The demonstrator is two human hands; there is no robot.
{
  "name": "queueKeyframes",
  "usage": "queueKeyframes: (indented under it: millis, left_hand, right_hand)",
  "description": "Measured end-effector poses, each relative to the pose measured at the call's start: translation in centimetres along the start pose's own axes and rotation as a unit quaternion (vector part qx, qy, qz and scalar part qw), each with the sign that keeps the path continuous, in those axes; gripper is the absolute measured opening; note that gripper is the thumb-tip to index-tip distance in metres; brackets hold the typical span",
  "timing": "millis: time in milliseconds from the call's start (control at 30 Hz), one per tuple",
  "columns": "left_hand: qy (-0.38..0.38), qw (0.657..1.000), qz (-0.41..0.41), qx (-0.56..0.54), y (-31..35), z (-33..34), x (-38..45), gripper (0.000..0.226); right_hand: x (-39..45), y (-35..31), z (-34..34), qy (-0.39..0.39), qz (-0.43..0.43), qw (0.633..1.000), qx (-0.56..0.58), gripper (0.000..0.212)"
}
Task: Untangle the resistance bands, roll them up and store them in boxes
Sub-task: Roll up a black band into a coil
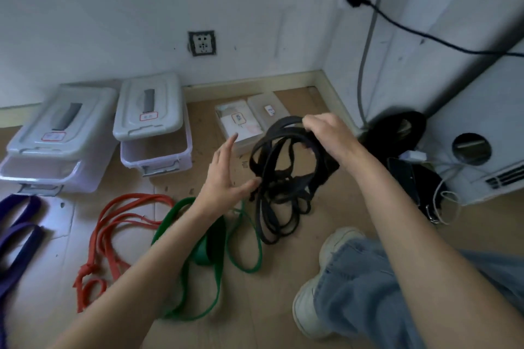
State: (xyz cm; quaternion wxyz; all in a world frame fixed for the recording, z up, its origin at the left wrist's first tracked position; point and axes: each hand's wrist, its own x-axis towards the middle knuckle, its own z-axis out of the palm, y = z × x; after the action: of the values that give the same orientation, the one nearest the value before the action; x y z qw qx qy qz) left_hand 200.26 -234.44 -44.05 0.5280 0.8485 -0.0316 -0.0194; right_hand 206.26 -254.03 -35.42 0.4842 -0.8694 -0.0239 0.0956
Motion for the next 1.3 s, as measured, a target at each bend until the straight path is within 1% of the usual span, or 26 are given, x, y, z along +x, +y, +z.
queueKeyframes:
  millis: [67,133,233,300,367,400,467,533,600,667,733,767,800,867,900,933,967,1000,1033,1100,1133,1167,1200,1233,1267,1300]
  left_hand:
    - [-0.041,0.998,0.053,0.019,2.4,-1.8,0.5,0.085]
    - [-0.082,0.995,0.063,0.012,3.9,-3.6,0.5,0.061]
    - [-0.153,0.988,-0.013,-0.036,5.1,-6.3,-1.0,0.035]
    - [-0.169,0.983,-0.05,-0.06,5.6,-8.7,-2.3,0.034]
    - [-0.169,0.979,-0.058,-0.103,6.3,-11.9,-3.9,0.039]
    - [-0.167,0.978,-0.049,-0.112,6.6,-13.4,-4.8,0.039]
    - [-0.163,0.982,-0.027,-0.093,7.4,-15.8,-6.5,0.029]
    - [-0.153,0.987,-0.021,-0.042,8.1,-17.0,-7.5,0.02]
    - [-0.19,0.98,-0.01,0.065,8.8,-16.9,-8.2,0.016]
    - [-0.26,0.945,0.002,0.197,9.1,-16.1,-8.7,0.018]
    - [-0.29,0.92,-0.011,0.263,9.1,-15.2,-9.3,0.016]
    - [-0.29,0.915,-0.015,0.279,9.2,-15.0,-9.7,0.017]
    - [-0.285,0.912,-0.018,0.295,9.5,-14.8,-9.9,0.025]
    - [-0.261,0.912,-0.018,0.315,9.8,-14.8,-10.1,0.058]
    - [-0.237,0.923,-0.021,0.302,10.0,-14.8,-10.3,0.075]
    - [-0.208,0.942,-0.022,0.263,10.3,-14.8,-10.4,0.086]
    - [-0.188,0.963,-0.014,0.19,10.7,-14.6,-10.4,0.087]
    - [-0.18,0.98,0.014,0.087,11.0,-14.1,-10.5,0.074]
    - [-0.176,0.983,0.055,-0.017,11.4,-13.5,-10.6,0.053]
    - [-0.134,0.973,0.099,-0.162,11.7,-12.1,-10.6,0.017]
    - [-0.101,0.968,0.099,-0.207,11.5,-11.5,-10.5,0.009]
    - [-0.069,0.966,0.09,-0.231,11.2,-11.1,-10.3,0.008]
    - [-0.043,0.971,0.085,-0.219,10.7,-11.1,-9.9,0.009]
    - [-0.026,0.982,0.086,-0.169,9.9,-11.1,-9.5,0.012]
    - [-0.015,0.991,0.088,-0.096,8.8,-11.4,-9.1,0.015]
    - [-0.001,0.996,0.086,-0.021,7.8,-11.7,-8.7,0.017]
  right_hand:
    - [-1.3,-3.5,-0.7,-0.108,-0.018,0.99,0.091,0.025]
    - [-2.5,-6.1,-0.8,-0.153,-0.059,0.977,0.136,0.021]
    - [-3.7,-8.0,-0.6,-0.135,-0.081,0.973,0.168,0.021]
    - [-4.2,-8.2,-0.4,-0.114,-0.059,0.97,0.207,0.019]
    - [-4.9,-7.6,0.2,-0.12,-0.017,0.97,0.21,0.025]
    - [-5.4,-7.2,0.6,-0.14,0.007,0.973,0.183,0.03]
    - [-6.5,-6.4,1.6,-0.212,0.035,0.973,0.083,0.033]
    - [-7.3,-6.4,2.3,-0.262,0.007,0.962,-0.079,0.027]
    - [-7.7,-6.9,2.6,-0.266,-0.05,0.938,-0.215,0.02]
    - [-8.0,-8.0,2.6,-0.273,-0.08,0.922,-0.263,0.016]
    - [-8.6,-9.3,2.7,-0.294,-0.077,0.923,-0.237,0.018]
    - [-9.0,-10.0,2.7,-0.297,-0.074,0.931,-0.198,0.019]
    - [-9.3,-10.7,2.7,-0.294,-0.082,0.939,-0.16,0.021]
    - [-9.9,-12.2,2.5,-0.295,-0.127,0.942,-0.099,0.018]
    - [-10.2,-13.0,2.5,-0.305,-0.155,0.936,-0.08,0.014]
    - [-10.6,-13.8,2.6,-0.319,-0.18,0.928,-0.068,0.01]
    - [-11.0,-14.4,2.9,-0.332,-0.202,0.92,-0.057,0.008]
    - [-11.3,-15.0,3.3,-0.337,-0.219,0.915,-0.033,0.006]
    - [-11.7,-15.4,3.7,-0.333,-0.228,0.915,0.005,0.006]
    - [-12.0,-15.9,4.1,-0.313,-0.226,0.917,0.103,0.004]
    - [-12.0,-16.1,4.3,-0.296,-0.221,0.917,0.148,0.003]
    - [-11.8,-16.2,4.3,-0.275,-0.213,0.918,0.192,0.004]
    - [-11.5,-16.1,4.2,-0.248,-0.202,0.919,0.23,0.006]
    - [-11.3,-15.9,4.1,-0.223,-0.192,0.923,0.248,0.009]
    - [-10.9,-15.7,4.0,-0.202,-0.188,0.931,0.238,0.011]
    - [-10.6,-15.3,4.1,-0.187,-0.195,0.944,0.192,0.011]
